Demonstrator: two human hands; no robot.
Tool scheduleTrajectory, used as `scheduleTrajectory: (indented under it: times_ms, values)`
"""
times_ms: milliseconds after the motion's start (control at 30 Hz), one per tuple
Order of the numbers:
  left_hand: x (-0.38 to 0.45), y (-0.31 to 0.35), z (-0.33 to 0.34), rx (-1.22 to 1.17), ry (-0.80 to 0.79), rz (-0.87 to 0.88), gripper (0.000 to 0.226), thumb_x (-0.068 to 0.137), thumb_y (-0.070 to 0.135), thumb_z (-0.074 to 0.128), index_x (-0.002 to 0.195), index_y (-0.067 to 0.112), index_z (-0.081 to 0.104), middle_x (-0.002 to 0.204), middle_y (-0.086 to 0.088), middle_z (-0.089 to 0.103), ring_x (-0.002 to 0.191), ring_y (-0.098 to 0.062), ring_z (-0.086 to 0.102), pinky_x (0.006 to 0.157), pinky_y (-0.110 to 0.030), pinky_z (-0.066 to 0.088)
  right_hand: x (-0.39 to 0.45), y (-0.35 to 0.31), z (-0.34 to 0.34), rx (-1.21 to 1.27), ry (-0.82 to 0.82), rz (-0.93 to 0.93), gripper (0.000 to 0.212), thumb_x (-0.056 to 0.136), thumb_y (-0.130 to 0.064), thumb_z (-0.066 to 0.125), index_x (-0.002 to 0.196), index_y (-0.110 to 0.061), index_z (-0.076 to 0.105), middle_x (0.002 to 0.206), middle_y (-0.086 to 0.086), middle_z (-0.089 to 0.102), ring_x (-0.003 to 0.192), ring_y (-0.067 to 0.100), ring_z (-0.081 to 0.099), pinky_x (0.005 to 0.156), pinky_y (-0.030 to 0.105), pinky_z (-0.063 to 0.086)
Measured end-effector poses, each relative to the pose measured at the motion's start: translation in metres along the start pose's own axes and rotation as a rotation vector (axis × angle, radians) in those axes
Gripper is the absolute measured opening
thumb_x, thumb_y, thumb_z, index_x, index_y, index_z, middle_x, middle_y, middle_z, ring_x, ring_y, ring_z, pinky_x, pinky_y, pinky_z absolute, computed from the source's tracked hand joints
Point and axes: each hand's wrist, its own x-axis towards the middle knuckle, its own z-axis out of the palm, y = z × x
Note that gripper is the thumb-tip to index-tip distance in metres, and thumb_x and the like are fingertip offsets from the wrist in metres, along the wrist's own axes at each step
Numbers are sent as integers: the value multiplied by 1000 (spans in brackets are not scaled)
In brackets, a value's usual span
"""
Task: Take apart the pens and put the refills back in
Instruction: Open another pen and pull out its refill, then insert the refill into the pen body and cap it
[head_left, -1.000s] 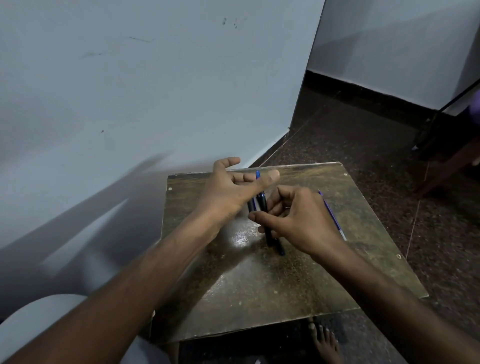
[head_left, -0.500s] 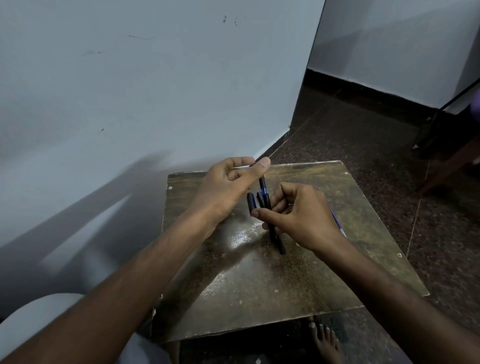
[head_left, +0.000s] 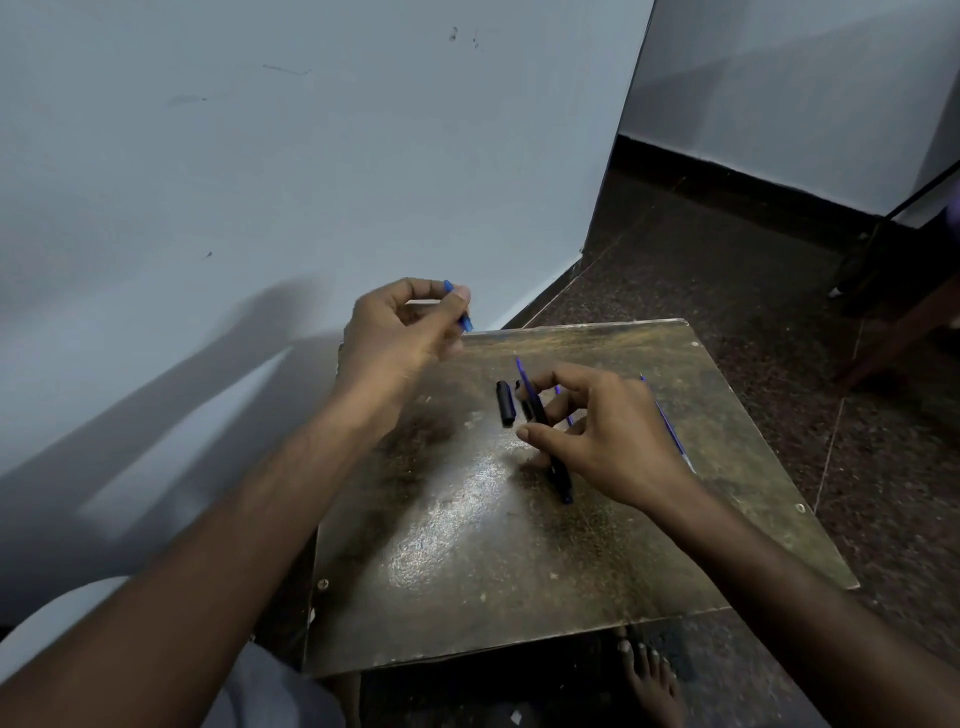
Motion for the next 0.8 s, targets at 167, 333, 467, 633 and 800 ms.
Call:
scheduleTrajectory:
  times_ms: [167, 333, 467, 633, 800]
  values:
    - [-4, -15, -2, 545, -217, -155, 23, 86, 33, 91, 99, 17, 80, 80, -2, 85, 69, -9, 83, 66, -20, 66, 6, 11, -7, 41, 49, 77, 29, 87, -23, 92, 108, -33, 75, 73, -11, 82, 59, 7, 79, 57, 38, 68]
    - [-12, -23, 12, 753, -257, -155, 26, 88, 29, 92, 102, 15, 75, 77, -1, 84, 70, -15, 84, 74, -37, 71, 7, 15, -7, 183, 38, 131, 15, 91, -28, 88, 101, -31, 76, 80, -7, 83, 61, 14, 82, 48, 30, 64]
    - [-13, -26, 17, 779, -236, -137, 27, 88, 26, 92, 100, 14, 71, 83, -5, 83, 73, -21, 84, 76, -45, 71, 7, 13, -5, 383, -22, 219, 7, 101, -36, 77, 97, -29, 76, 88, 1, 85, 69, 25, 85, 51, 32, 62]
    - [-17, -27, 14, 832, -188, -16, 28, 91, 37, 88, 103, 18, 72, 83, 5, 79, 64, 0, 75, 62, -20, 62, 7, 12, -6, 533, -70, 301, 16, 103, -38, 74, 105, -21, 76, 97, 4, 86, 73, 26, 83, 54, 30, 60]
    - [-30, -8, 25, 731, -188, 338, 11, 96, 43, 79, 96, 33, 78, 79, 18, 74, 81, 15, 67, 65, 0, 46, 13, 6, -7, 757, 0, 386, 19, 102, -31, 75, 108, -14, 81, 99, 3, 83, 67, 21, 79, 59, 34, 65]
